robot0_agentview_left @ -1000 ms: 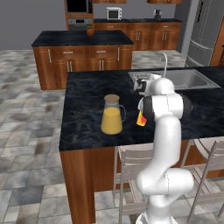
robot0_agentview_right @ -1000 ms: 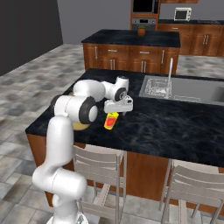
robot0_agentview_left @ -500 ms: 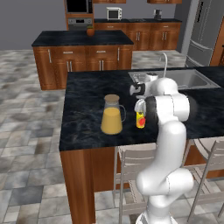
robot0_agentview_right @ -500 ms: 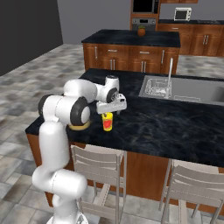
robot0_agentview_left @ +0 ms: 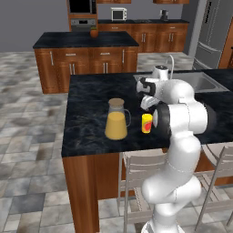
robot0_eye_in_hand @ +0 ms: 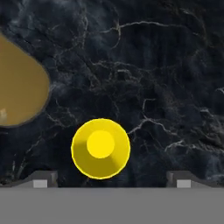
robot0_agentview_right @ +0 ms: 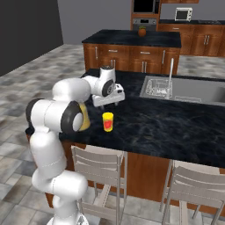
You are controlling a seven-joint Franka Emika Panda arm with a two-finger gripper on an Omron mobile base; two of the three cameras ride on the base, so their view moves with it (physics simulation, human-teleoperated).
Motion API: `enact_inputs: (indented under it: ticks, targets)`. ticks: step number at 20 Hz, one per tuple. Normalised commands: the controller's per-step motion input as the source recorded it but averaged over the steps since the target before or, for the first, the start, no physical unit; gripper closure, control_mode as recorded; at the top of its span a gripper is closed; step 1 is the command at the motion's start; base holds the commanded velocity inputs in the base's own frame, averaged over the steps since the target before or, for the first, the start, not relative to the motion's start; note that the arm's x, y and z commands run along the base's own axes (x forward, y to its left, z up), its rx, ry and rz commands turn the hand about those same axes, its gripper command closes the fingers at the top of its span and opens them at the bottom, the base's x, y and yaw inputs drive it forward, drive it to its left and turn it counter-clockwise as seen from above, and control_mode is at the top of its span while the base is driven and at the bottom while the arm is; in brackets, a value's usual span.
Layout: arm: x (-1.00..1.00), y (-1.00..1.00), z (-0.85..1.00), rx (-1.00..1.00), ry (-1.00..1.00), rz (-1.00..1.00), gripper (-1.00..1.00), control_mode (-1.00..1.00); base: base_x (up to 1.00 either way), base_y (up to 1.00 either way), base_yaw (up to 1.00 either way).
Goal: Place the pitcher and cup on the dining counter for serving.
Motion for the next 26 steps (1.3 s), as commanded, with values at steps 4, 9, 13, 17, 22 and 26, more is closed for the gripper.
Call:
enact_inputs:
  ticks: [4,9,13,17,22,26]
  targets:
    - [-0.76,0.02,0.65,0.00,-0.16,0.00,-1.00,-1.00,0.00,0.00,0.00]
    - [-0.72,0.07,0.49,0.00,-0.27,-0.01,-1.00,-1.00,0.00,0.00,0.00]
    - [-0.68,-0.45,0.05,0.09,-0.30,0.03,-1.00,-1.00,0.00,0.00,0.00]
    - [-0.46,-0.79,-0.01,0.13,-0.08,0.10,-1.00,-1.00,0.00,0.00,0.00]
    - [-0.47,-0.79,0.00,0.16,-0.09,0.10,-1.00,-1.00,0.00,0.00,0.00]
    - [-0.43,-0.80,0.00,0.19,-0.09,0.09,-1.00,-1.00,0.00,0.00,0.00]
